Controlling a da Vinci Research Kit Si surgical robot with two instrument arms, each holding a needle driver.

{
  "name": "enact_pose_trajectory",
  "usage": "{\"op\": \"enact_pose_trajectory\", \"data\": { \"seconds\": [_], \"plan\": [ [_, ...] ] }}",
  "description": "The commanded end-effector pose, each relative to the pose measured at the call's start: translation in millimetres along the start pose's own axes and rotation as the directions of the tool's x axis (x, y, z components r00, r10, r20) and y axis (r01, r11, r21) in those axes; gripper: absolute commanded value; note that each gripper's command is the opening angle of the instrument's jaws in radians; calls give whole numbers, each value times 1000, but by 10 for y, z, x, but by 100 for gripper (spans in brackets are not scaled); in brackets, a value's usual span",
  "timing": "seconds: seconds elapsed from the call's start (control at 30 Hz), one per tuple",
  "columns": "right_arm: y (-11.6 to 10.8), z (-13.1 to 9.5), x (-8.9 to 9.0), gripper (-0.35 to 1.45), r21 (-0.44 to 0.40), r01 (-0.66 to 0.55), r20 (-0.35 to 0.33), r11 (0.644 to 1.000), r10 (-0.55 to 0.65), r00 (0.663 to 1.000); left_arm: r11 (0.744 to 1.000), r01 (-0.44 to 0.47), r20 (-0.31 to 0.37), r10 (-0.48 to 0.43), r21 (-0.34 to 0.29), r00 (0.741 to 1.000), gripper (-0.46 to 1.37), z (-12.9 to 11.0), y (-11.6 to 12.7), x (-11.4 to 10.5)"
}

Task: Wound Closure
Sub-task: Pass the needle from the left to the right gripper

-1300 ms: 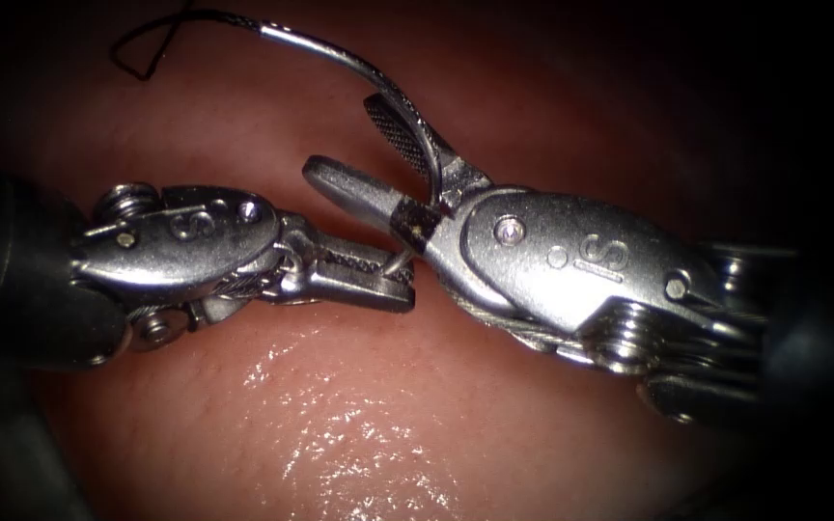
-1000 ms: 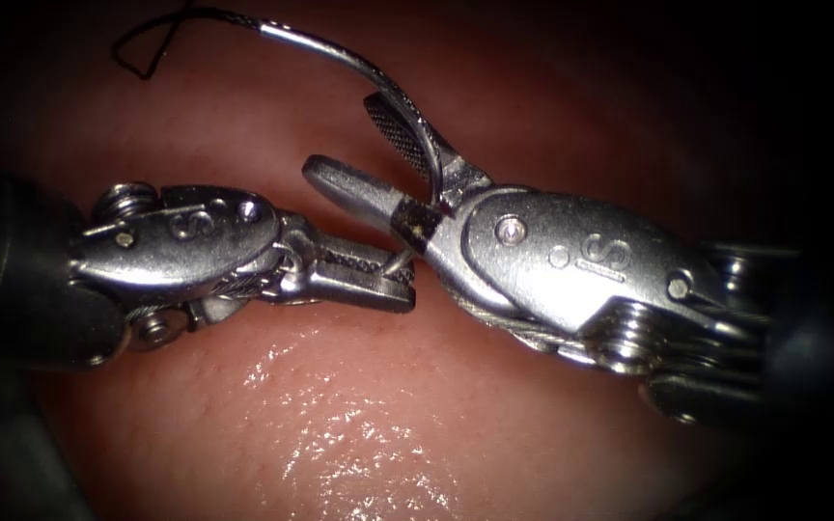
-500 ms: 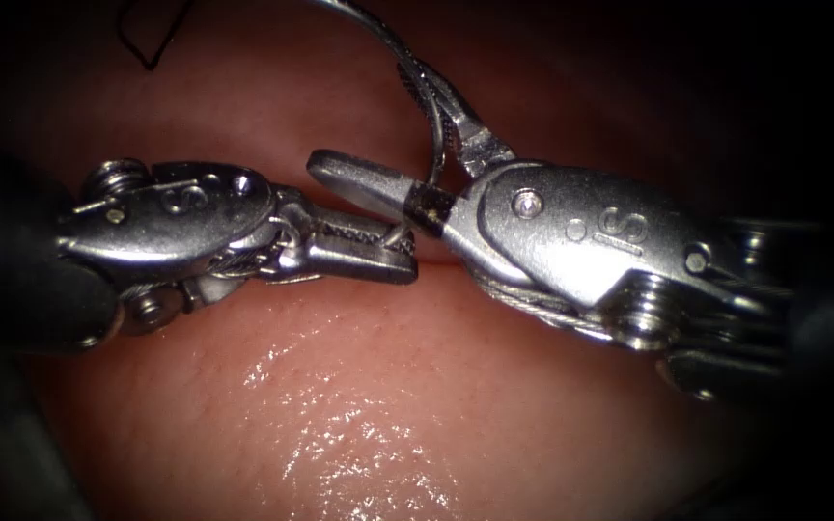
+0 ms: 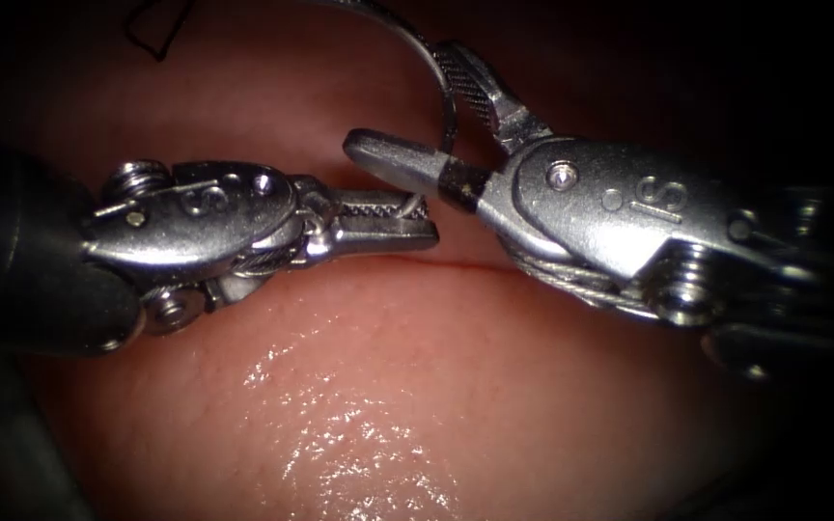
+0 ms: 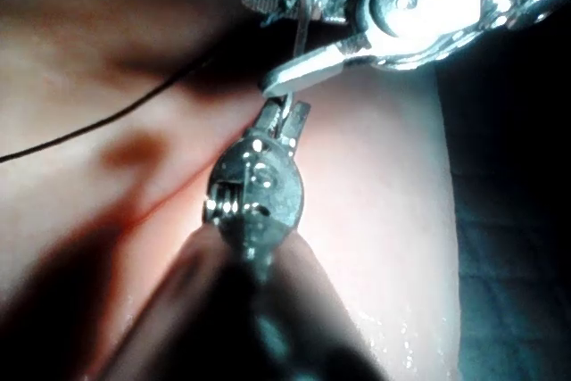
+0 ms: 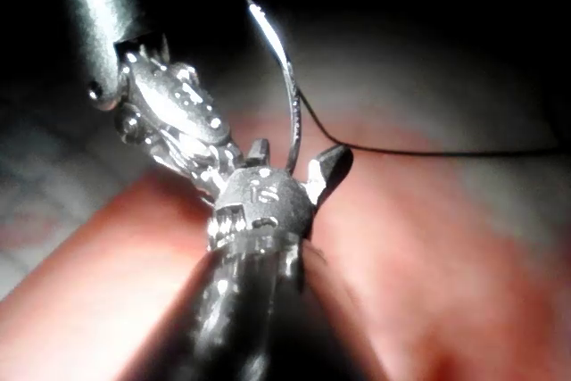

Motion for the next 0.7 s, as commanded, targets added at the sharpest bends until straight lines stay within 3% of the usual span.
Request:
{"op": "enact_pose_trajectory", "data": {
  "seconds": [0.03, 0.37, 0.7],
  "plan": [
    [-1, 0, 1, 142, -10, -1, 10, 1000, 1, 1000, 999, -1, 10, 0, 36, 1000, -35, 1, 2, 0],
    [2, 1, -5, 142, -83, -20, 20, 996, 21, 1000, 990, 21, -10, -20, 142, 1000, -35, 1, 5, 2],
    [-4, 2, -3, 140, -148, -65, -65, 987, 56, 996, 965, 61, -12, -60, 256, 998, -35, 3, 5, -3]
  ]
}}
